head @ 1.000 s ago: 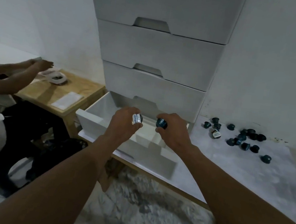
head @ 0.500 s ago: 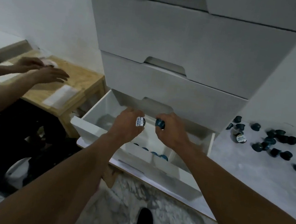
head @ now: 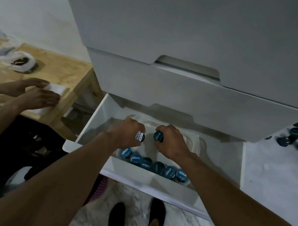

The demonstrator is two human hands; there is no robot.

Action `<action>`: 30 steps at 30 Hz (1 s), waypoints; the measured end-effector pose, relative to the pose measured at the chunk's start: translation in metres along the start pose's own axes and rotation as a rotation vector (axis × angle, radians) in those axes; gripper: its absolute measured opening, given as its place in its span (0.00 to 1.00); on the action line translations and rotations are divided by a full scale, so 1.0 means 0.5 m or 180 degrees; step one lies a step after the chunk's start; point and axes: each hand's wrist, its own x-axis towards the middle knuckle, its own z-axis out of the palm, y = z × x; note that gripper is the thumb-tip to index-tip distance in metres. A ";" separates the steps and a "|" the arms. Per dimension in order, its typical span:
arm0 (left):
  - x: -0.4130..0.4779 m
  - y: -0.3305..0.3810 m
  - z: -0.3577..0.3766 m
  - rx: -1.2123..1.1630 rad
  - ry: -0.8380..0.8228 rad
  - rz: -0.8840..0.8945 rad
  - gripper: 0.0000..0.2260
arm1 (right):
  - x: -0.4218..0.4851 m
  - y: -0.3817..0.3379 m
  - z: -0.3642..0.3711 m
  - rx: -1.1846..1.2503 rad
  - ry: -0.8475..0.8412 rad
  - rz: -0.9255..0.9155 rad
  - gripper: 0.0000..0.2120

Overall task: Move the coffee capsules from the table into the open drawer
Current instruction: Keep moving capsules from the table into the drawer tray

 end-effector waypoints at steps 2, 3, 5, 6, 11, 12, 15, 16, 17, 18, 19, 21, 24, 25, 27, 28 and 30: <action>0.007 -0.021 0.002 0.0062 -0.0082 0.0177 0.17 | -0.001 -0.013 0.015 0.0020 0.0009 0.0106 0.20; 0.009 -0.031 0.002 0.0091 -0.0101 0.0252 0.17 | -0.003 -0.021 0.021 0.0016 0.0002 0.0154 0.20; 0.017 -0.049 0.002 0.0141 -0.0093 0.0446 0.16 | -0.007 -0.037 0.031 -0.0028 -0.0021 0.0229 0.20; 0.020 -0.055 0.003 0.0144 -0.0087 0.0532 0.15 | -0.009 -0.041 0.033 -0.0062 -0.0026 0.0258 0.20; 0.017 -0.070 0.012 0.0407 -0.0108 0.0997 0.16 | -0.019 -0.058 0.037 -0.0148 0.0018 0.0522 0.20; 0.018 -0.072 0.017 0.0519 -0.0117 0.1051 0.16 | -0.020 -0.060 0.040 -0.0156 0.0017 0.0564 0.20; 0.023 -0.075 0.030 0.0792 -0.0092 0.1091 0.13 | -0.020 -0.063 0.046 -0.0166 0.0026 0.0638 0.20; 0.027 -0.076 0.032 0.0800 -0.0101 0.1097 0.12 | -0.018 -0.065 0.049 -0.0162 0.0022 0.0638 0.20; 0.030 -0.077 0.032 0.0784 -0.0104 0.1107 0.11 | -0.016 -0.067 0.052 -0.0176 0.0003 0.0627 0.19; 0.033 -0.077 0.033 0.0764 -0.0119 0.1112 0.12 | -0.013 -0.068 0.055 -0.0190 -0.0030 0.0614 0.19; 0.035 -0.077 0.033 0.0746 -0.0134 0.1118 0.12 | -0.010 -0.069 0.057 -0.0192 -0.0070 0.0600 0.20; 0.040 -0.078 0.032 0.0713 -0.0187 0.1121 0.13 | -0.005 -0.073 0.059 -0.0146 -0.0110 0.0581 0.21; 0.046 -0.080 0.028 0.0572 -0.0257 0.1045 0.14 | 0.003 -0.072 0.062 -0.0055 -0.0108 0.0620 0.23; 0.047 -0.080 0.028 0.0569 -0.0230 0.1026 0.13 | 0.004 -0.071 0.063 -0.0023 -0.0110 0.0651 0.23; 0.047 -0.080 0.029 0.0661 -0.0184 0.1003 0.13 | 0.005 -0.068 0.063 0.0044 -0.0104 0.0708 0.21; 0.046 -0.079 0.029 0.0701 -0.0181 0.0986 0.13 | 0.005 -0.065 0.064 0.0070 -0.0099 0.0730 0.19; 0.045 -0.076 0.031 0.0732 -0.0170 0.0965 0.13 | 0.006 -0.062 0.064 0.0101 -0.0101 0.0760 0.18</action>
